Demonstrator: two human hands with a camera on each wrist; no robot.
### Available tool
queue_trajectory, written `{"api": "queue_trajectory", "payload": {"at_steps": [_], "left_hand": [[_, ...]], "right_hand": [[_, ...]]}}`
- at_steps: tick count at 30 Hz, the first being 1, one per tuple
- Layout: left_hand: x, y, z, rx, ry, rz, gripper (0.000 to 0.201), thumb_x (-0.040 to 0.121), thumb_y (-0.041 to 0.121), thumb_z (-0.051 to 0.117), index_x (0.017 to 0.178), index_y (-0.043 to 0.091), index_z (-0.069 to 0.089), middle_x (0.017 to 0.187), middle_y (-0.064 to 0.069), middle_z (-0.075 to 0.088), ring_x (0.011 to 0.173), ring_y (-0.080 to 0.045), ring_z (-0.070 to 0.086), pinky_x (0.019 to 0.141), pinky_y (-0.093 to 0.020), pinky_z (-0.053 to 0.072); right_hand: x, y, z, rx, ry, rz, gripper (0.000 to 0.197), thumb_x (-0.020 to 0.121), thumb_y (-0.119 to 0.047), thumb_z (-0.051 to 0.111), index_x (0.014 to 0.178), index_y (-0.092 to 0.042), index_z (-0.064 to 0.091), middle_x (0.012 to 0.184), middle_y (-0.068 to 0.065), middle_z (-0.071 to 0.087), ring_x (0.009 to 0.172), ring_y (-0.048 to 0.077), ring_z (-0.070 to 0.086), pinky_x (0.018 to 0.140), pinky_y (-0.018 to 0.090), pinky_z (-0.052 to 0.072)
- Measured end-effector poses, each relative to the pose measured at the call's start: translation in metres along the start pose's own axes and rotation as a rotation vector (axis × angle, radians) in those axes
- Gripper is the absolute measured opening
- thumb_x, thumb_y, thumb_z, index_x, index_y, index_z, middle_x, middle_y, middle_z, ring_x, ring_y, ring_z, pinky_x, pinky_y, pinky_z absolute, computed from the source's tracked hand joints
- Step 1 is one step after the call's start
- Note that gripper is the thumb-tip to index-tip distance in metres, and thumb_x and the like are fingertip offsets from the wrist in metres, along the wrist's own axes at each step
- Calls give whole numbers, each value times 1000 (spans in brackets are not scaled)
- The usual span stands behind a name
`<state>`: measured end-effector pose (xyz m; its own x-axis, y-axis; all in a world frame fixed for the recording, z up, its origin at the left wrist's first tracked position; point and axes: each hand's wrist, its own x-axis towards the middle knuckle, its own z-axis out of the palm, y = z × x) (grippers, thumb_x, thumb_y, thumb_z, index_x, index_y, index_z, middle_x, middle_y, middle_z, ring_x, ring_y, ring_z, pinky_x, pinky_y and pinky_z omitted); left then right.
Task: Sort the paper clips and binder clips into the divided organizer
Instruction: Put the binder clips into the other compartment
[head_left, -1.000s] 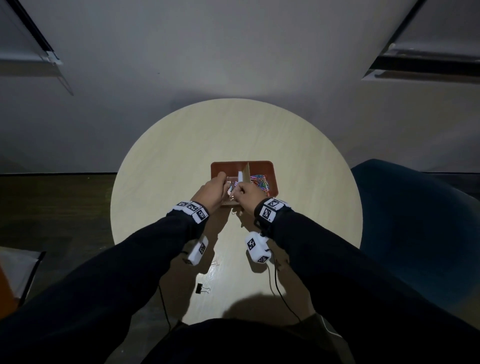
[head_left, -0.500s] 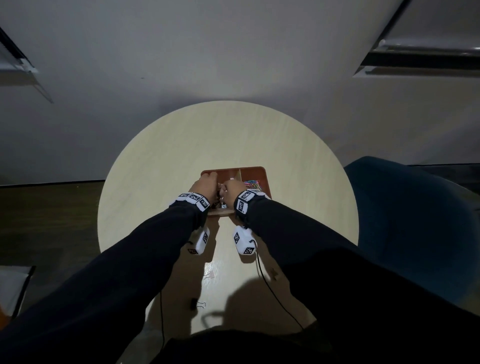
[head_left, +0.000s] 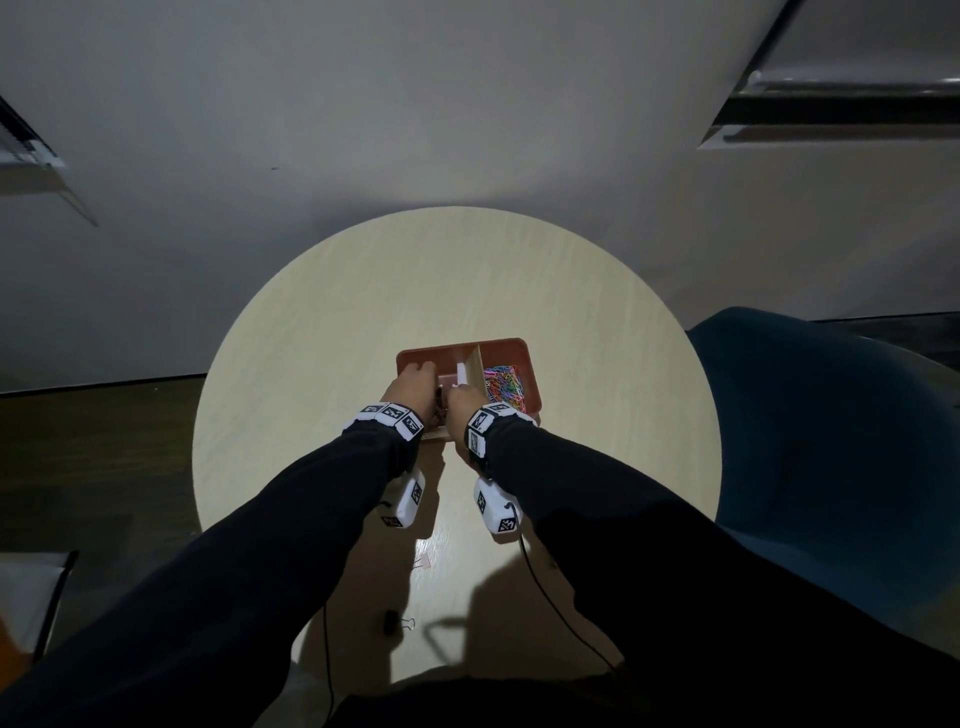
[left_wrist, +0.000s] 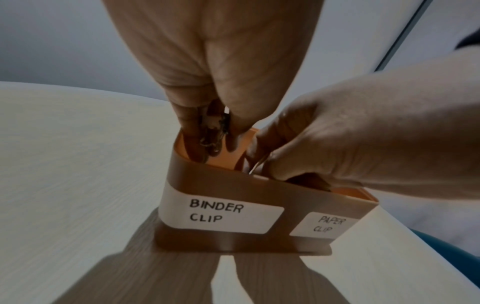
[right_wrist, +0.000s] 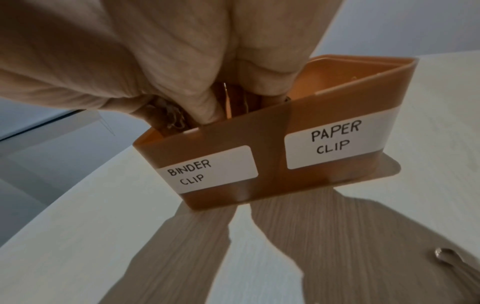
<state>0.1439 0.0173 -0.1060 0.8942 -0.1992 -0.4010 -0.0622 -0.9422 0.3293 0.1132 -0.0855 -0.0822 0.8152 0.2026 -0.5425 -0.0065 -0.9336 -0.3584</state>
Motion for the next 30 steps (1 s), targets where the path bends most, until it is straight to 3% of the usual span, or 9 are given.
{"api": "queue_trajectory", "payload": {"at_steps": [8,12,15,19,21,25,30], "left_hand": [[-11,1,-1,-61,37,11,31,91,9,50,122,2,48,122,-22,51,108,-41,55,86,-43,44],[-28,-8,-1,-130,179,83,19,96,15,45,110,4,51,112,-20,54,98,-39,56,77,-42,42],[-51,-23,5,-127,275,104,18,100,23,38,105,9,48,103,-15,55,88,-35,56,68,-40,43],[-90,-44,25,-91,225,96,20,98,23,42,111,9,48,100,-13,55,83,-34,58,67,-41,47],[-111,-53,38,-55,177,73,18,98,26,43,105,10,48,98,-11,55,79,-33,57,66,-38,46],[-149,-68,70,20,89,23,19,97,38,39,87,22,41,83,2,51,67,-21,52,61,-32,41],[-171,-91,107,84,-137,1,14,91,38,47,86,27,41,86,5,49,73,-18,54,63,-31,42]], "right_hand": [[-12,1,-5,64,64,-20,31,95,5,44,124,0,55,120,20,61,109,34,60,75,30,40],[-30,2,0,77,168,-113,35,91,7,42,122,-2,54,120,20,57,107,33,58,74,31,42],[-41,3,20,30,264,-188,30,88,3,45,113,-6,59,115,17,57,105,36,55,82,37,44],[-60,8,50,-68,367,-287,33,87,-2,51,117,-12,57,117,9,52,111,28,47,96,38,37],[-69,11,66,-35,326,-306,30,90,-6,51,119,-15,56,121,7,52,112,25,47,97,37,38],[-81,13,103,-44,107,-310,24,94,-15,51,119,-16,54,119,6,50,102,27,55,84,39,47],[-84,11,142,-110,-53,-265,31,93,-24,61,120,-16,48,119,6,47,102,29,56,79,37,45]]}}
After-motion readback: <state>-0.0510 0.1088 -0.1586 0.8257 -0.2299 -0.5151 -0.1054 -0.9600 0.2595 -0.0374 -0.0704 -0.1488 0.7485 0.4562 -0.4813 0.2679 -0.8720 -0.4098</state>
